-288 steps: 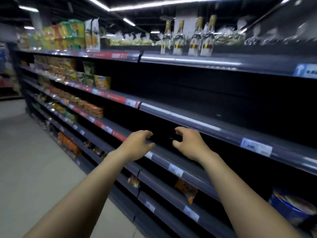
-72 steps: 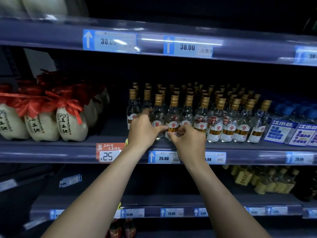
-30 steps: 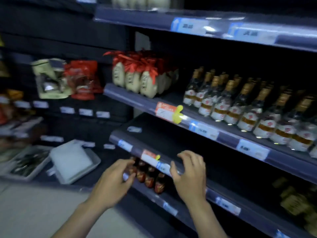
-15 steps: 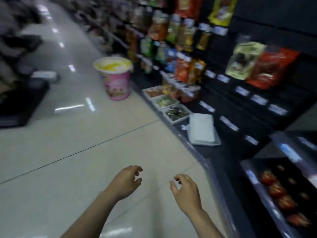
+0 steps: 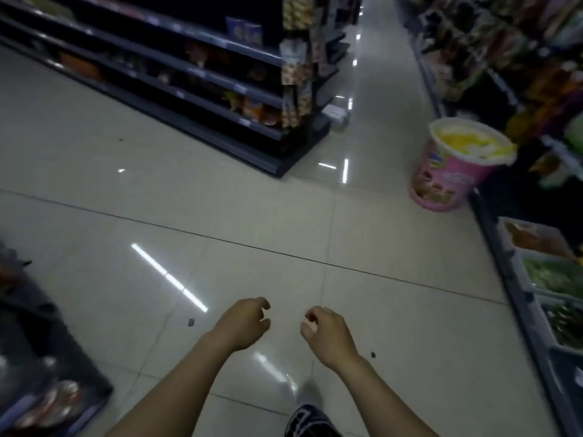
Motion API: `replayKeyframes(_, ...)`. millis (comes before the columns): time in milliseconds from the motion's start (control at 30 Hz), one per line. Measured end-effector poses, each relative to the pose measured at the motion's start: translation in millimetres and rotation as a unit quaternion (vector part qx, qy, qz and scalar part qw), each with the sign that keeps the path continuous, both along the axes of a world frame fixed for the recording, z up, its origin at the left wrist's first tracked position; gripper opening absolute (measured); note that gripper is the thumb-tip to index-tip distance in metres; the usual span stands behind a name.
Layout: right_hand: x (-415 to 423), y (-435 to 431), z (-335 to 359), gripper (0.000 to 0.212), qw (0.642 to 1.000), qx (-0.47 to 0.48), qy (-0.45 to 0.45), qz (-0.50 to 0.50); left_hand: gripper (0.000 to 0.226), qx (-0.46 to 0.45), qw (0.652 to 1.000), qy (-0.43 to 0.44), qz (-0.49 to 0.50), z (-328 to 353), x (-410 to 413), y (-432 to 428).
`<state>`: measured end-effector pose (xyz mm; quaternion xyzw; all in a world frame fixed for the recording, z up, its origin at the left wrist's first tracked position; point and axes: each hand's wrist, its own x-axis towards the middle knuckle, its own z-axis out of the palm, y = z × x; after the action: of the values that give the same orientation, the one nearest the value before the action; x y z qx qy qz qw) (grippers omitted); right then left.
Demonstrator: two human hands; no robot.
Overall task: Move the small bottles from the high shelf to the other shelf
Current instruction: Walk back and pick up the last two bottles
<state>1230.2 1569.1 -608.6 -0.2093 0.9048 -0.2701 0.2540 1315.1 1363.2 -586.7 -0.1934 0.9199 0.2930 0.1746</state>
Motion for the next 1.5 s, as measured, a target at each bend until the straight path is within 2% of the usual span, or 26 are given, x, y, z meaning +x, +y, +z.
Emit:
replayKeyframes(133,-59.5,-105.6,-16.8,0.046,0.994,0.046,-0.046,0.089,0.051,0.007,0.998,-0.037,0.053,-28.0,-28.9,-82.5)
replayKeyframes(400,-206.2,-320.1,-32.2,0.056,0.972,0.091,-0.083,0.202,0.062,0.011,0.985,-0.114,0.127,-42.8,-135.1,-271.5)
replayKeyframes(600,-286.0,-471.9,-15.5,0.063,0.957,0.109,-0.077,0.259,0.064,0.019,0.974,-0.108,0.197,-31.2,-194.7,-399.0)
replayKeyframes(767,-353.7,-611.0,-22.9,0.061,0.939,0.139,-0.052,0.31,0.064,0.024,0.971,-0.093,0.221,-39.1,-255.4,-527.9)
replayKeyframes(1100,-475.0,-887.2,-8.7,0.06,0.934,0.178,-0.042,0.307,0.061,0.02,0.975,-0.066,0.21,-27.8,-374.6,-811.2)
replayKeyframes(1500,-620.2,-1148.1,-13.5,0.06,0.944,0.147,-0.051,0.29,0.061,0.011,0.976,-0.064,0.209,-17.0,-528.1,-1077.7)
